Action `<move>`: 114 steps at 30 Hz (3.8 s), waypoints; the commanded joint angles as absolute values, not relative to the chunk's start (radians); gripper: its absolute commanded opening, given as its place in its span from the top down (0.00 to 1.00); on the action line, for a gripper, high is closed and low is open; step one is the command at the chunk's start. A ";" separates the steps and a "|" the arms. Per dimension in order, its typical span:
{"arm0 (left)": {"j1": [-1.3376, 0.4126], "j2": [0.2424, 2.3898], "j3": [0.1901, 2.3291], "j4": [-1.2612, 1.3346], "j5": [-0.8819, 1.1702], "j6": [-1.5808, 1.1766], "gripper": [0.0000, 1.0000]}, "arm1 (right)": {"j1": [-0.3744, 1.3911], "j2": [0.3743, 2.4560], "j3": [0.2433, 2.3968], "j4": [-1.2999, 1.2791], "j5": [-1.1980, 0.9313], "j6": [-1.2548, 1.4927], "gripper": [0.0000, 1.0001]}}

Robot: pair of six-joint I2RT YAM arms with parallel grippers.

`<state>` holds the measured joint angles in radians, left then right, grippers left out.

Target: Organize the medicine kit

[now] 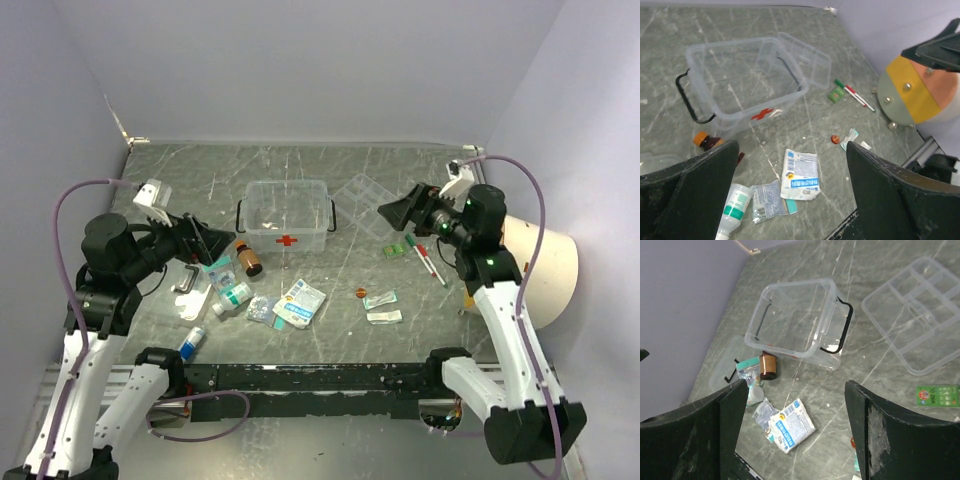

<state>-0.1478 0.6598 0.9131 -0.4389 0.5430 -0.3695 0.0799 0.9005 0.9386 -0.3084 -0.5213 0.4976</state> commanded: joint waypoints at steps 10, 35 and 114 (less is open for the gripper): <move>-0.156 0.920 0.831 -0.251 0.327 -0.520 0.06 | 0.413 1.362 1.076 -0.217 -0.101 0.602 0.35; -0.156 1.257 0.902 -0.241 0.426 -0.556 0.15 | 0.539 1.745 1.273 -0.300 0.175 0.593 0.53; -0.355 1.011 0.981 -0.107 0.550 -0.599 0.57 | 0.675 1.301 0.901 0.385 -0.552 0.680 0.15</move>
